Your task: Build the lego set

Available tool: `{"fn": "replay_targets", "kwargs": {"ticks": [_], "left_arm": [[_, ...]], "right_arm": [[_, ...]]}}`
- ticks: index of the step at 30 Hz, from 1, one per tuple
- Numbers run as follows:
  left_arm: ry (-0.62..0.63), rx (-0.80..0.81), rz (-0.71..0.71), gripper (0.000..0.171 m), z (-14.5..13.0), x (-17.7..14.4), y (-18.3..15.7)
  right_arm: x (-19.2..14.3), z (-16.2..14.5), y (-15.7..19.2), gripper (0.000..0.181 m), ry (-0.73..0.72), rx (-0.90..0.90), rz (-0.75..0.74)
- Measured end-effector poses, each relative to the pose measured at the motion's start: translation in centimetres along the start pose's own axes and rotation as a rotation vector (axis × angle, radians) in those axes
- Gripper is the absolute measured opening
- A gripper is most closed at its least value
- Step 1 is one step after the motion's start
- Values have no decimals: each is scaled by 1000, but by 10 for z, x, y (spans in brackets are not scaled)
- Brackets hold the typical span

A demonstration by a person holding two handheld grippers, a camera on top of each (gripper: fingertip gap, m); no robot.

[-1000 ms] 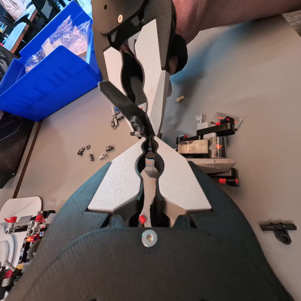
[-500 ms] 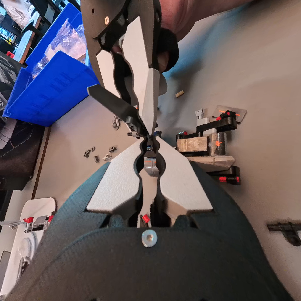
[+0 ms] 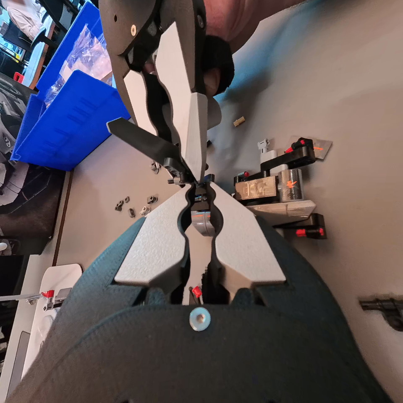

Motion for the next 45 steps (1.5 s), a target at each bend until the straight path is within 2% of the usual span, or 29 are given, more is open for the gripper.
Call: {"fn": "replay_targets", "kwargs": {"ticks": [24,45], "left_arm": [[-8,-28,-62,14,-3,-7,1],[-29,-97,-54,15,-5,-9,11]], "right_arm": [[1,-3,0,14,-25,3,10],[2,-3,1,13,-31,-9,18]]}}
Point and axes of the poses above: each gripper's, where its closed fingertips meet, x out along the fingers, z out of its top, y = z × x across the jaws, the point moved 5 cm from there along -x, back along the fingers, and after that the axes turned 14 degrees about -x, right-handed, at the moved point
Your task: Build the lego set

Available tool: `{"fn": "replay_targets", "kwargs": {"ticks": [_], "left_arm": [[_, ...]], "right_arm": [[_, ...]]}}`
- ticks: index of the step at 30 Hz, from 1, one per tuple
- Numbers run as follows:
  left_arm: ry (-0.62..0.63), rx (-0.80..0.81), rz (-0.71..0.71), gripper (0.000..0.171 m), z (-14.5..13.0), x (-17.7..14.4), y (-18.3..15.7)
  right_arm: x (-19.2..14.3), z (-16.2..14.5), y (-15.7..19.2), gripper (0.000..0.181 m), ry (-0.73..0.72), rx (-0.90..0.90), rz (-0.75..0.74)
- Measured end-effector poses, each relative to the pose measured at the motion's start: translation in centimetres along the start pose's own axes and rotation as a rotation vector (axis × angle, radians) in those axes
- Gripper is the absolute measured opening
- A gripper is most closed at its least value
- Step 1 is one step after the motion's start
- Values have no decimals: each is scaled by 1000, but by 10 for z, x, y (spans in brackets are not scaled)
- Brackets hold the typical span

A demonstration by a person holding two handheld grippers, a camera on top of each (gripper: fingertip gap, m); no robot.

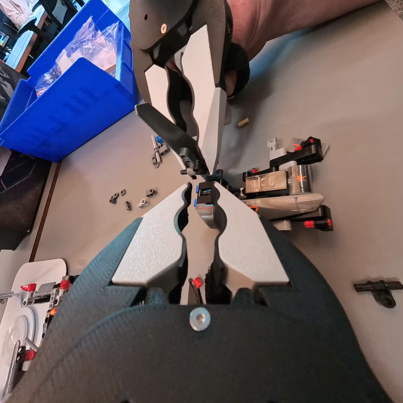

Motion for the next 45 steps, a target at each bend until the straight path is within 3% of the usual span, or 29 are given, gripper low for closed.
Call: {"fn": "replay_targets", "kwargs": {"ticks": [11,22,26,30,34,38,43,45], "left_arm": [[26,2,33,16,-4,-6,11],[280,-165,203,22,-54,-52,70],[265,-183,148,24,-47,-41,65],[345,-136,132,28,-50,-28,65],[323,-218,79,30,-49,-32,67],[402,-255,86,31,-57,-41,69],[491,-356,-1,30,-83,-65,49],[471,-382,-18,29,-84,-69,41]], "right_arm": [[0,1,1,14,-4,-7,0],[0,1,1,14,-9,-10,1],[0,1,1,14,-9,-10,2],[-1,1,2,14,-12,-10,3],[-1,1,2,14,-16,-11,7],[-2,2,2,14,-22,-12,12],[-2,2,2,14,-24,-14,14],[-3,2,2,14,-25,-16,15]]}}
Point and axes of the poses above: each gripper's, where its closed fingertips meet, x out along the fingers, z out of its top, y = z × x across the jaws, the point moved 5 cm from there along -x, back along the fingers, and after that the axes turned 14 degrees about -x, right-handed, at the moved point
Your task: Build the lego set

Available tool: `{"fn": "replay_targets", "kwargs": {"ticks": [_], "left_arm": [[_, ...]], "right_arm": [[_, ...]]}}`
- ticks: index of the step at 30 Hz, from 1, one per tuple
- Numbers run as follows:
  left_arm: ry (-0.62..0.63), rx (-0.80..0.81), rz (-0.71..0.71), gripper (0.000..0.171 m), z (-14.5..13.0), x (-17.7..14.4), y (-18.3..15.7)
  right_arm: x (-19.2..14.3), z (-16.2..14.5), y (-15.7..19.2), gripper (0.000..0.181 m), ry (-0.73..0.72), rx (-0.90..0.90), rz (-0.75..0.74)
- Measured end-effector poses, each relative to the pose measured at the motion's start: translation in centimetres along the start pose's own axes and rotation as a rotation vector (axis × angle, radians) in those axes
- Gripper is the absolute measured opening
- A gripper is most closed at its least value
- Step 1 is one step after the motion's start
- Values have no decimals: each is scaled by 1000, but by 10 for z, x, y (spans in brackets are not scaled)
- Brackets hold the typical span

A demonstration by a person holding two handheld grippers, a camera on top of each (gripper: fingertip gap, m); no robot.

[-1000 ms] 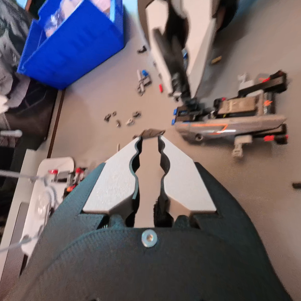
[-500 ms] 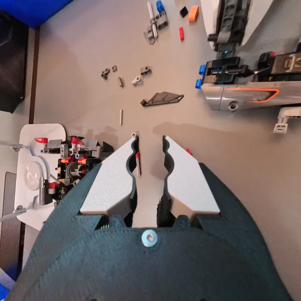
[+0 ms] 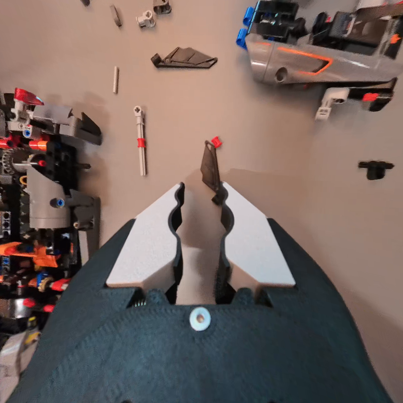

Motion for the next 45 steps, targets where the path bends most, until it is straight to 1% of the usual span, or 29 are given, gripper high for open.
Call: {"fn": "replay_targets", "kwargs": {"ticks": [3,6,11,12,13,14,19,22,23,26,27,30,32,38,41,43,45], "left_arm": [[21,-2,16,30,-9,0,-5],[7,-19,25,32,-13,-2,-8],[-4,-33,24,23,-14,-2,-15],[-8,-43,22,20,-14,-1,-15],[-15,-44,17,12,-15,-1,-17],[-28,-40,24,9,-14,0,-18],[-51,-58,58,9,-17,-1,-16],[-67,-85,52,8,-19,-3,-17],[-90,-107,25,8,-18,-4,-19],[-243,-241,-71,8,-8,-15,-20],[-322,-298,-130,8,-2,-19,-21],[-616,-489,-396,8,15,-39,-24],[-748,-588,-543,8,19,-47,-23],[-908,-708,-757,8,22,-55,-21],[-1041,-784,-876,8,23,-64,-15],[-1133,-852,-920,8,22,-67,-8],[-1211,-948,-921,8,19,-65,0]], "right_arm": [[0,0,0,14,0,-4,-3],[0,0,0,14,1,-6,-6],[0,0,0,14,0,-2,-2],[0,0,0,14,0,-2,-3],[0,0,0,14,0,-3,-3],[0,0,0,14,0,-5,-4],[0,0,0,14,-2,-6,-2],[-1,0,0,14,-4,-5,-2],[-1,0,0,14,-5,-5,-3],[-1,0,0,14,-6,-6,-3],[-1,0,0,14,-6,-6,-4],[-1,0,0,14,-7,-6,-3],[-1,0,0,14,-7,-6,-3],[-1,1,1,14,-8,-12,-4],[-1,1,1,14,-9,-13,-4],[-2,0,1,14,-8,-12,-5],[-2,0,1,14,-10,-11,-6]]}}
Point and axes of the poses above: each gripper's, where its closed fingertips meet, x out along the fingers, z out of its top, y = z × x across the jaws, the point moved 5 cm from there along -x, back along the fingers, and after that the axes turned 14 degrees about -x, right-handed, at the moved point
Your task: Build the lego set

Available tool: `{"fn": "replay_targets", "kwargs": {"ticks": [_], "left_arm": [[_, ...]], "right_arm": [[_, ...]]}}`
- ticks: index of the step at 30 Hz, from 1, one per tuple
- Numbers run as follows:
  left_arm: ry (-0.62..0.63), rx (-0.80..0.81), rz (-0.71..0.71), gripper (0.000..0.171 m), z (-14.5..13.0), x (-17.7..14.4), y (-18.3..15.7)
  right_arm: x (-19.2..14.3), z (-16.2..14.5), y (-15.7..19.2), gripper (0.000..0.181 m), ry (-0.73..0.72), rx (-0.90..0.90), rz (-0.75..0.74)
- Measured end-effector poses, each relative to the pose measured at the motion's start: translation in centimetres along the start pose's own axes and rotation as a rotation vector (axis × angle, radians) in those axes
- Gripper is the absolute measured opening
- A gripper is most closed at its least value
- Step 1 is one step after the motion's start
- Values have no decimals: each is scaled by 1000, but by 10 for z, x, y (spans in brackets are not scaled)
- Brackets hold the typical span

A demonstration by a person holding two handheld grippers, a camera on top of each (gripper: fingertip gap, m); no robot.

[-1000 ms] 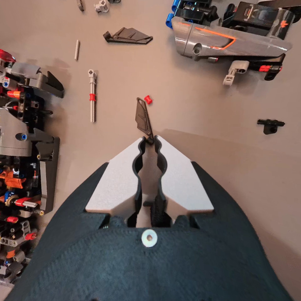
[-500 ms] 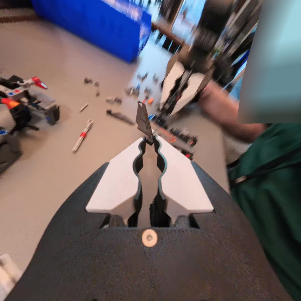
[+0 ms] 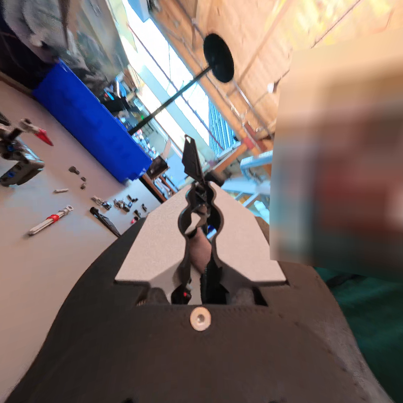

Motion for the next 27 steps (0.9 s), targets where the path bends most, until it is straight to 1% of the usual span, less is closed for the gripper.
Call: {"fn": "replay_targets", "kwargs": {"ticks": [2,5,12,17,24,27], "left_arm": [[-72,-30,-5,8,4,-2,2],[-140,-40,40,8,8,-3,4],[-261,-55,171,8,16,-2,6],[-303,-77,237,8,15,-3,11],[-337,-80,250,7,16,-3,11],[-330,-78,253,7,15,-1,10]], "right_arm": [[0,0,0,14,0,0,0],[0,0,0,14,0,0,1],[0,0,0,14,0,-4,-1],[0,0,0,14,0,-2,-1],[-1,0,0,14,-1,-2,-2],[-1,0,0,14,-1,-3,-2]]}}
Point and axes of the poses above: each gripper's, where its closed fingertips meet, x out along the fingers, z out of its top, y = z × x across the jaws, the point moved 5 cm from there along -x, back along the fingers, and after that the axes turned 14 degrees about -x, right-handed, at the moved point
